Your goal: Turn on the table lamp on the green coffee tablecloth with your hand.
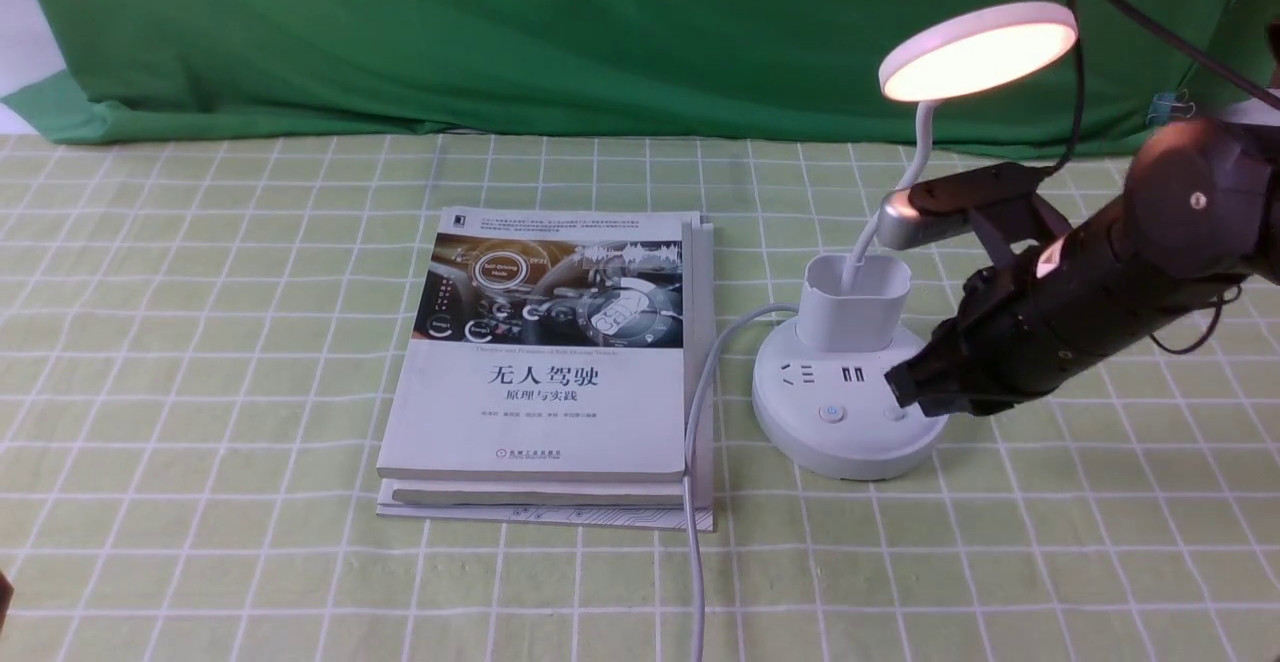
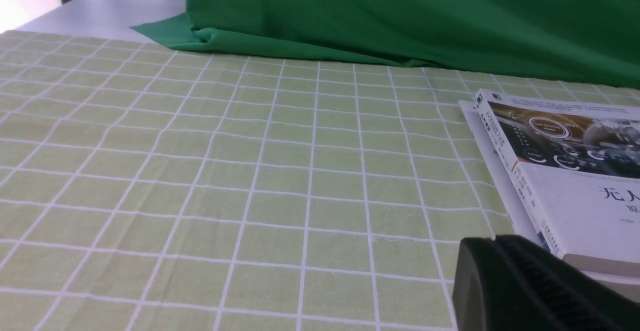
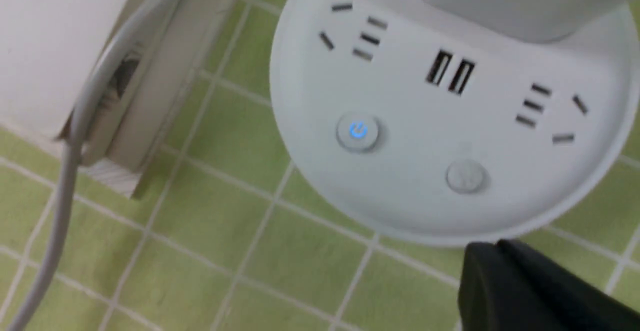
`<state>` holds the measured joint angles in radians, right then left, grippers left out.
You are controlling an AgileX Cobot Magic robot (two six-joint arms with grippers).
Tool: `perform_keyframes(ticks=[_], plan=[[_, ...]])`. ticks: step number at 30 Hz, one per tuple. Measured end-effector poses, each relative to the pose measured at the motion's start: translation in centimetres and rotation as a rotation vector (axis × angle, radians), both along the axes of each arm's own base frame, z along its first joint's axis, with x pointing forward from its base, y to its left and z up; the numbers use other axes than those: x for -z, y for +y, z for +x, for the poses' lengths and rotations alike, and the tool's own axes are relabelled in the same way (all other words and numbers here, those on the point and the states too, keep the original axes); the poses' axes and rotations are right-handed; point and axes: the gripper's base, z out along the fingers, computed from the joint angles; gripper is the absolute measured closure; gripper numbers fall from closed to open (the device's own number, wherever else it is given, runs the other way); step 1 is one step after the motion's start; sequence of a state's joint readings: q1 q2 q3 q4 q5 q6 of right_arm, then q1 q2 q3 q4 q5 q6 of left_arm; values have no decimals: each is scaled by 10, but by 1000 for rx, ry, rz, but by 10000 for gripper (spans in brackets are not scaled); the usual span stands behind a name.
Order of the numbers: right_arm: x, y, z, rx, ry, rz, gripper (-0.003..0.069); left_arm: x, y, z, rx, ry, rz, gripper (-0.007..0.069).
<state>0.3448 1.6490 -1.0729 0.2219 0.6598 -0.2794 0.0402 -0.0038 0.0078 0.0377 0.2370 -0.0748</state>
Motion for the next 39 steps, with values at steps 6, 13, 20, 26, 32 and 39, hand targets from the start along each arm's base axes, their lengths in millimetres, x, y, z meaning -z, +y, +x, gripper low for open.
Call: perform_keyframes(ticks=[6,13,20,26,32,39], plan=[[-26,-18,-50,21,-65,34,627,0,0,0,0,0,0,622],[-52,-39,-109,63,-171,100,626,0,0,0,0,0,0,622],[-84,-53,-148,128,-295,207,611,0,0,0,0,0,0,622],[-99,-57,-158,142,-392,256,599,0,0,0,0,0,0,622],[-104,-63,-164,138,-488,261,620,0,0,0,0,0,0,622],[-73,-99,-204,261,-800,219,632,0,0,0,0,0,0,622]])
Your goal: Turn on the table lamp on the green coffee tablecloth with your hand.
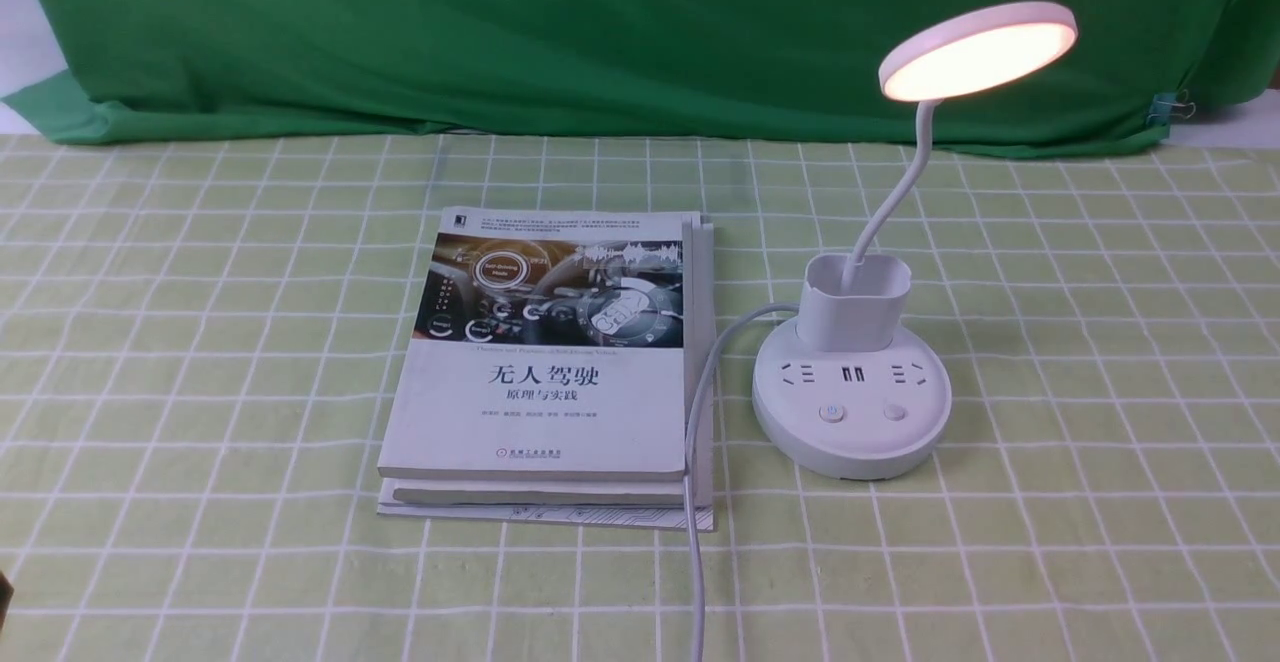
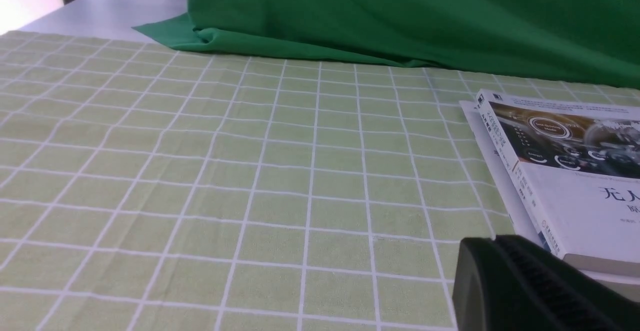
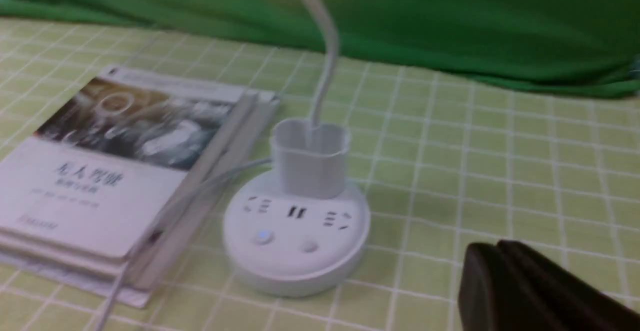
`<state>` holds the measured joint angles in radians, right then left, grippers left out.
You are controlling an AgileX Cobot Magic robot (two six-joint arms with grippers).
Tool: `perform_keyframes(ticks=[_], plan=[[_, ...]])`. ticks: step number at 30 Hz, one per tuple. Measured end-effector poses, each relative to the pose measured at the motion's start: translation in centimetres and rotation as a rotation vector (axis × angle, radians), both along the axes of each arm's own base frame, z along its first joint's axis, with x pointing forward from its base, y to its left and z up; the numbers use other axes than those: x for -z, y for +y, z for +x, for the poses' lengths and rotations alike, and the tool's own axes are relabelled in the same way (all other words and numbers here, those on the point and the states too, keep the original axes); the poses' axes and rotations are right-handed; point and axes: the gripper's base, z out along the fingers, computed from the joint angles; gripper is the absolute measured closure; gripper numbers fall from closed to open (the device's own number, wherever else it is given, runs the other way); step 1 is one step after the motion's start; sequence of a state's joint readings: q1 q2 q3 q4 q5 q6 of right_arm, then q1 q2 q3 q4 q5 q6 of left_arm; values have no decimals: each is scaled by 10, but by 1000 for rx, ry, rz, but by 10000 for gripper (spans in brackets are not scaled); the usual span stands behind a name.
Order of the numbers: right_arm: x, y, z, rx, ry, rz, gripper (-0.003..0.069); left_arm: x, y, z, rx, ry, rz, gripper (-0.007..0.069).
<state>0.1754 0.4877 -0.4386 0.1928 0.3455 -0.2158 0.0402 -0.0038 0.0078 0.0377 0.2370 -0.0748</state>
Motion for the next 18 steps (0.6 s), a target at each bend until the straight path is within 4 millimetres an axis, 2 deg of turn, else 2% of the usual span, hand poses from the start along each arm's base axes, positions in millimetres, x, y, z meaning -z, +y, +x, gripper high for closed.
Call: perform_keyframes(ticks=[1,5,8,12,18], plan=[[1,-1,-3,6,-18,2,632,0,0,0,0,0,0,622],[47,-15,-29,122,-110,6,632,0,0,0,0,0,0,622],[76,-19,-37,173,-117,2,632,0,0,0,0,0,0,622],[94,-22,-40,216,-136,-3,632,0,0,0,0,0,0,622],[102,-23,-42,237,-160,-26,632,0,0,0,0,0,0,622]])
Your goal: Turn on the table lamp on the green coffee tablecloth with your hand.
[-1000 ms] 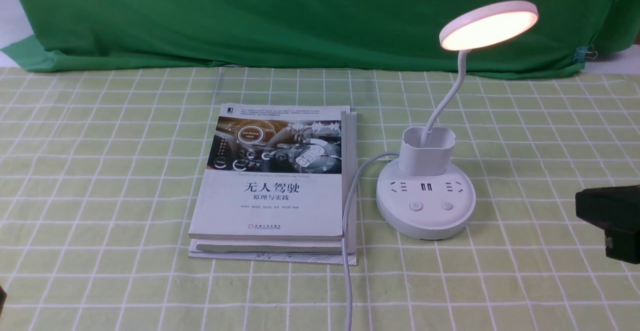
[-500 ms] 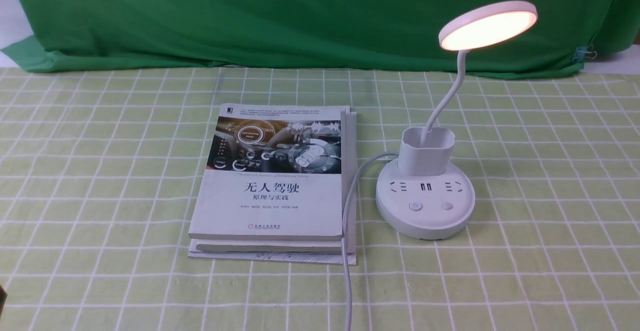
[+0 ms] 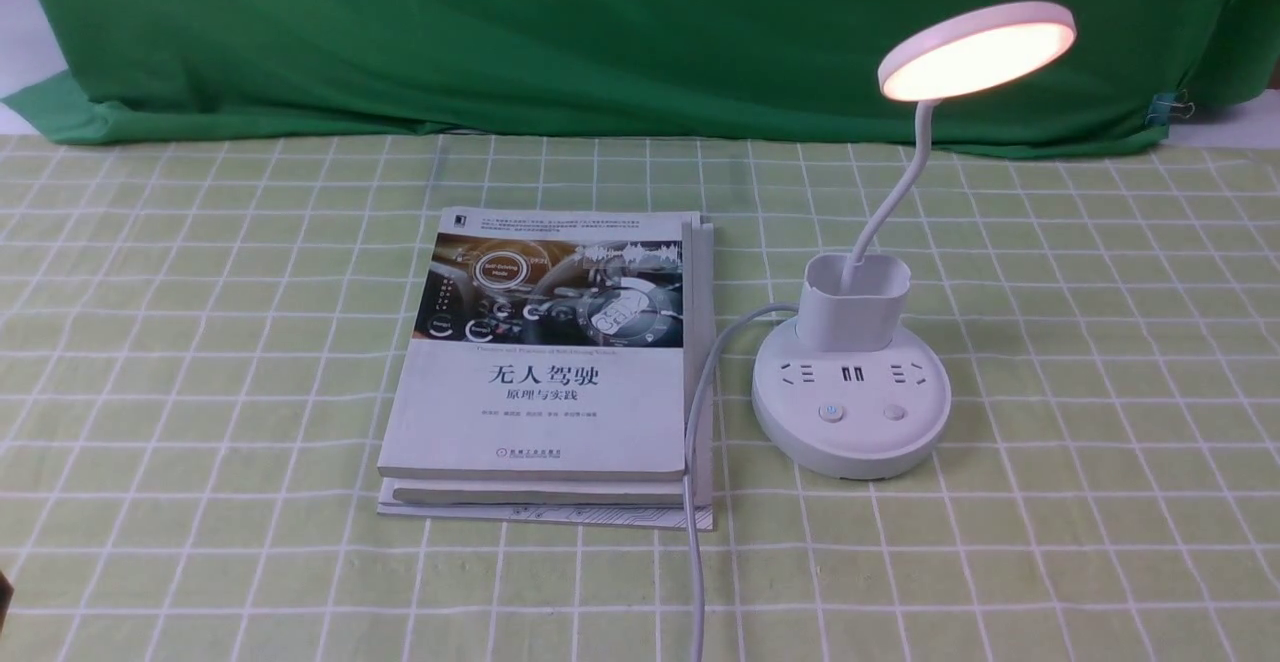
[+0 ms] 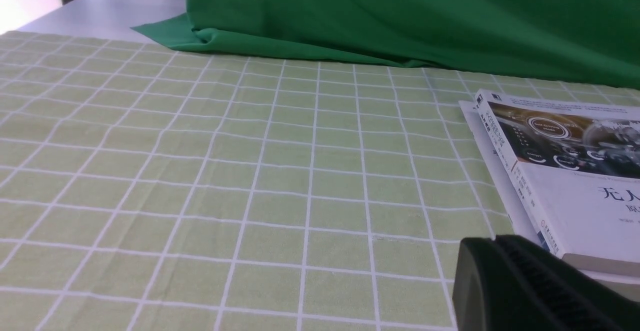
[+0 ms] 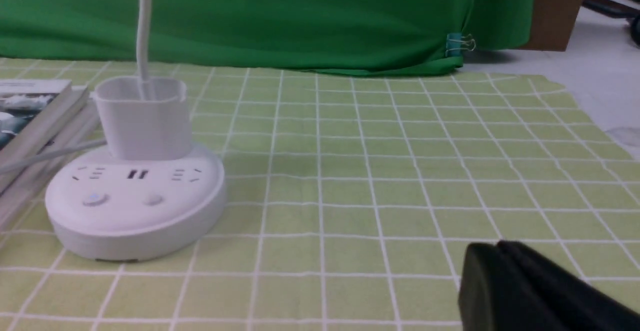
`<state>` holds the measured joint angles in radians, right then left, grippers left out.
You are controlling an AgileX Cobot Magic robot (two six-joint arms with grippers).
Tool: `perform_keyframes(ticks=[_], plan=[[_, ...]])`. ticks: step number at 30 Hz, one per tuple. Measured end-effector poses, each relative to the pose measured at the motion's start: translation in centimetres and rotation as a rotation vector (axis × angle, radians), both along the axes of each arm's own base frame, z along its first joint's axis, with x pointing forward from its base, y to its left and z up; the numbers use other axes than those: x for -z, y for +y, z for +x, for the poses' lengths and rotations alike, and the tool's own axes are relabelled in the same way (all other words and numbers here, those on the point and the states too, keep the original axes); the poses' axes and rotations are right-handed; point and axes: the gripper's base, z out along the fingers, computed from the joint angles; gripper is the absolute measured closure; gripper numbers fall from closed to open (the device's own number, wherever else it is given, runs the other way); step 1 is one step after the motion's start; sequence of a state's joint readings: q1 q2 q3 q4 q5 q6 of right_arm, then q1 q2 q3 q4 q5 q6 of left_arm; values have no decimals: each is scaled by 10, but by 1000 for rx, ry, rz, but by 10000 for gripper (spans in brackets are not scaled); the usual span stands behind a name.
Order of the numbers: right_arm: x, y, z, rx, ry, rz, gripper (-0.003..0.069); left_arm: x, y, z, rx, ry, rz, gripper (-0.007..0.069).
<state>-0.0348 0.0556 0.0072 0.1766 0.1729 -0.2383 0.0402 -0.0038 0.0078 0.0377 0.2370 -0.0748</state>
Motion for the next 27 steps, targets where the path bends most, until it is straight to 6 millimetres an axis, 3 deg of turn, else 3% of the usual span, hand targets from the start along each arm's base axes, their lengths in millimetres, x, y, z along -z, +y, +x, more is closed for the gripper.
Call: perform_keyframes(ticks=[27], plan=[[4,1,-5,-14,24,-42,600,0,0,0,0,0,0,622]])
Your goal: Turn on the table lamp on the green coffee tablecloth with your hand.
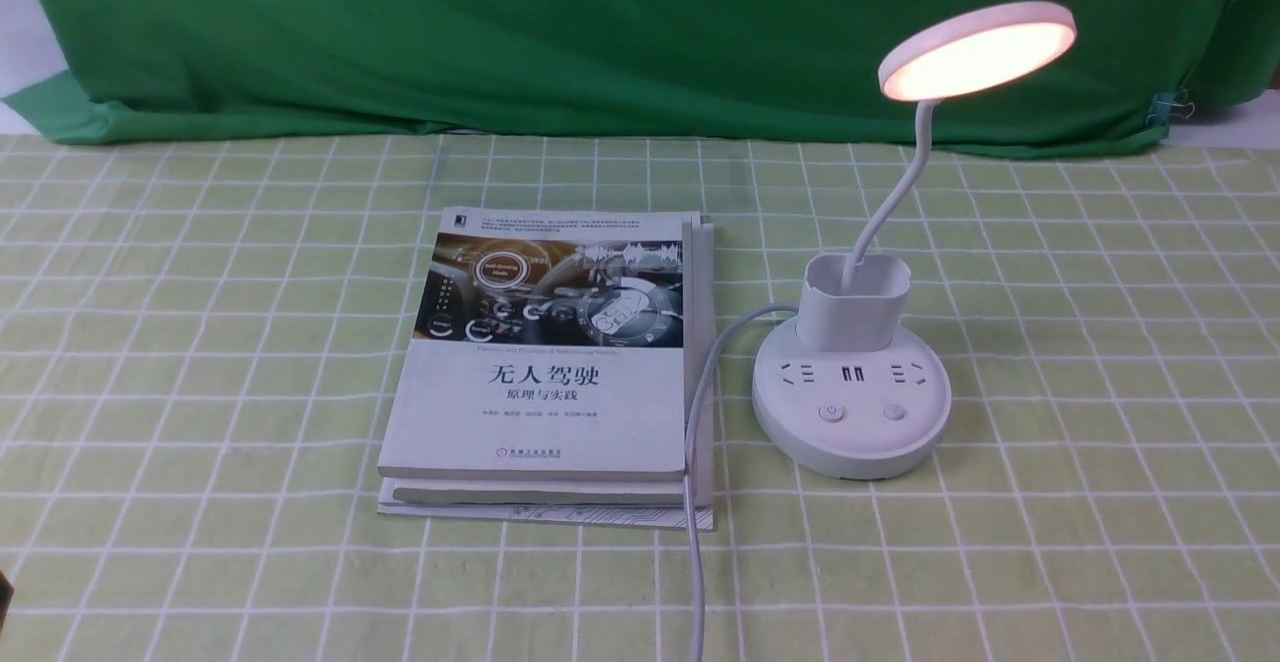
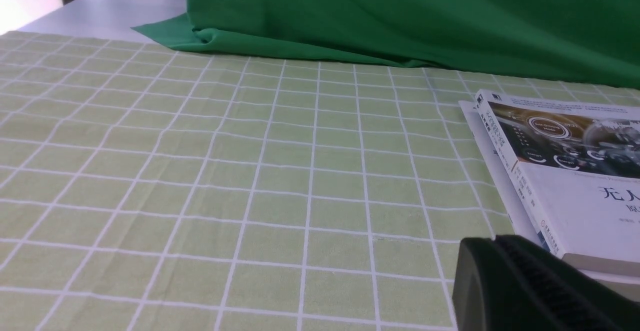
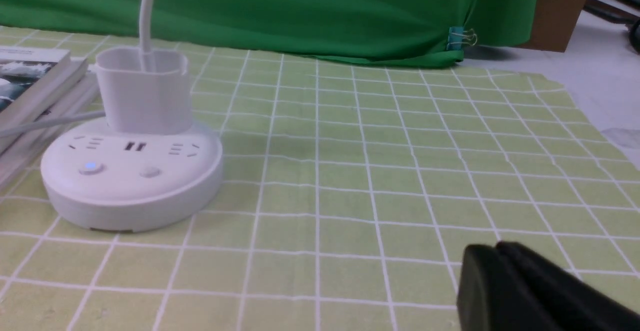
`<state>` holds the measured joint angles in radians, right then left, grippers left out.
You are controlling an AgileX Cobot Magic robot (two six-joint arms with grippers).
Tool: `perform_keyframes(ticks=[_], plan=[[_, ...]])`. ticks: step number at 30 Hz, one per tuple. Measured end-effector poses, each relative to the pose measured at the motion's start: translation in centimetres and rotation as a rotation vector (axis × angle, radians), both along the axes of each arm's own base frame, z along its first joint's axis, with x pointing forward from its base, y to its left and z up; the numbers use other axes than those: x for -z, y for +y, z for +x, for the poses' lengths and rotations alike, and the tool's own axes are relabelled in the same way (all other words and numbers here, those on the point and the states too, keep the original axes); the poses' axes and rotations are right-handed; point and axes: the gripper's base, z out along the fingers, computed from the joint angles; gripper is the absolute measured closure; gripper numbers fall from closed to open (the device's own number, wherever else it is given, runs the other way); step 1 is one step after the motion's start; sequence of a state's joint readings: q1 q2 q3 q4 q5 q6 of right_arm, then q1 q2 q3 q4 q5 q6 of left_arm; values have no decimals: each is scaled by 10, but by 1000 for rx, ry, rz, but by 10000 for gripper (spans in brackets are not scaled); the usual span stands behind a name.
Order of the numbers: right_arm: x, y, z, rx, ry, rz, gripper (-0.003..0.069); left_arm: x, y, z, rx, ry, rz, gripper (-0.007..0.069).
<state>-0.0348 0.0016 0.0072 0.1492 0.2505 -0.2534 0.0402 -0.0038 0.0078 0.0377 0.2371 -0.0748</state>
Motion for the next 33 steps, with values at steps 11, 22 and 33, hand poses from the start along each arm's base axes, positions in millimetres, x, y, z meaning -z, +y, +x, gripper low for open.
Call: perform_keyframes(ticks=[11,22,33], plan=[[0,0,0,0,0,-1,570,0,0,0,0,0,0,622],[0,0,0,0,0,-1,540,0,0,0,0,0,0,622],[0,0,0,0,0,-1,517,0,0,0,0,0,0,622]])
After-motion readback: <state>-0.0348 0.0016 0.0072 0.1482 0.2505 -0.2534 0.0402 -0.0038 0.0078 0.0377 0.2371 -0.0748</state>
